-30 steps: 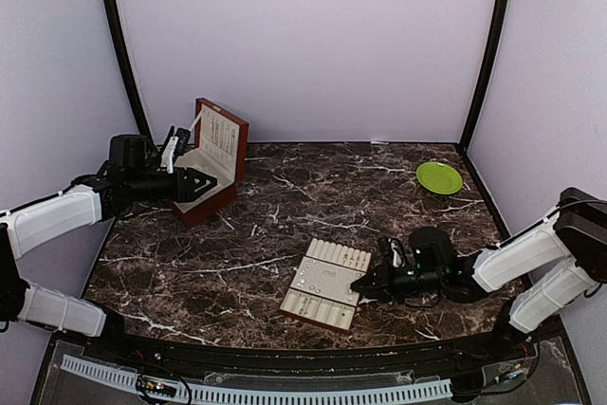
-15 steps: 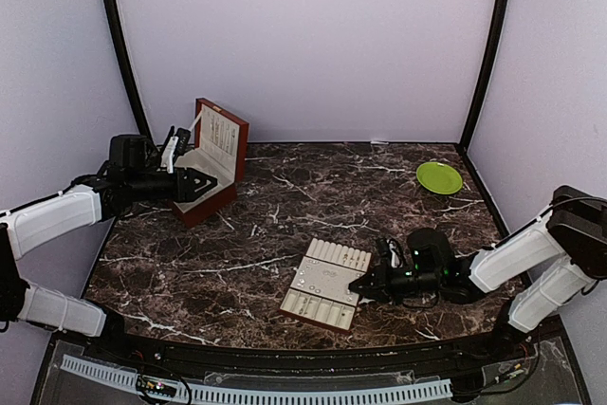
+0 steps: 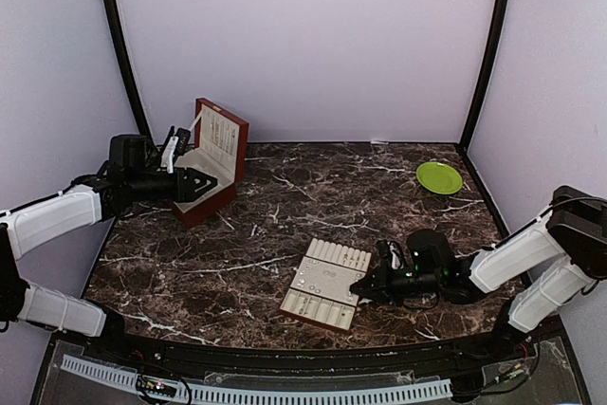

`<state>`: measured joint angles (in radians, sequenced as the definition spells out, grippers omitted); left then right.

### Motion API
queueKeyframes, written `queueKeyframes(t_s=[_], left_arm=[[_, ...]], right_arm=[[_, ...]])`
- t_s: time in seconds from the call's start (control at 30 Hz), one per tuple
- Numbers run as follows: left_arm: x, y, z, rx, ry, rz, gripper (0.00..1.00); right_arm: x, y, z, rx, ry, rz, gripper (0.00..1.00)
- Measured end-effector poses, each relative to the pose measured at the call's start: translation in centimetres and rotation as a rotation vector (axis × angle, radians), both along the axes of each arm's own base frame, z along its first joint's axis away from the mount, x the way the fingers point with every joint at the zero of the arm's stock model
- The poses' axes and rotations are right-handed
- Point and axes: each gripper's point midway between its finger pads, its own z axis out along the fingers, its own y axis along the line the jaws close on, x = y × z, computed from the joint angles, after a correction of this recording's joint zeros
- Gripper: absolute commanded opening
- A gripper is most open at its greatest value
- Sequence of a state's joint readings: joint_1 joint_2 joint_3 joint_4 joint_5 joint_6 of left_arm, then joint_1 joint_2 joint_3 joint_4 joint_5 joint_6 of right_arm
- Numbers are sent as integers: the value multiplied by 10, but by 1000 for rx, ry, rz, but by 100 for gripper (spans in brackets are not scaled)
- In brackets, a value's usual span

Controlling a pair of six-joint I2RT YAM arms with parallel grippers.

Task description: Organize the mixed jewelry

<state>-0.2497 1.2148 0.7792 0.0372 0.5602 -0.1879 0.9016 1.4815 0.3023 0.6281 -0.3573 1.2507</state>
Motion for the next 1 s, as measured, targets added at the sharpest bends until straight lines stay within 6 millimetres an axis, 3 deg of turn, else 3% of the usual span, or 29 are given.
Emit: queueKeyframes(t_s=[1.0], left_arm=[[0, 0, 0, 0, -1, 0, 49]], right_arm=[[1, -2, -6, -11, 6, -15, 0]])
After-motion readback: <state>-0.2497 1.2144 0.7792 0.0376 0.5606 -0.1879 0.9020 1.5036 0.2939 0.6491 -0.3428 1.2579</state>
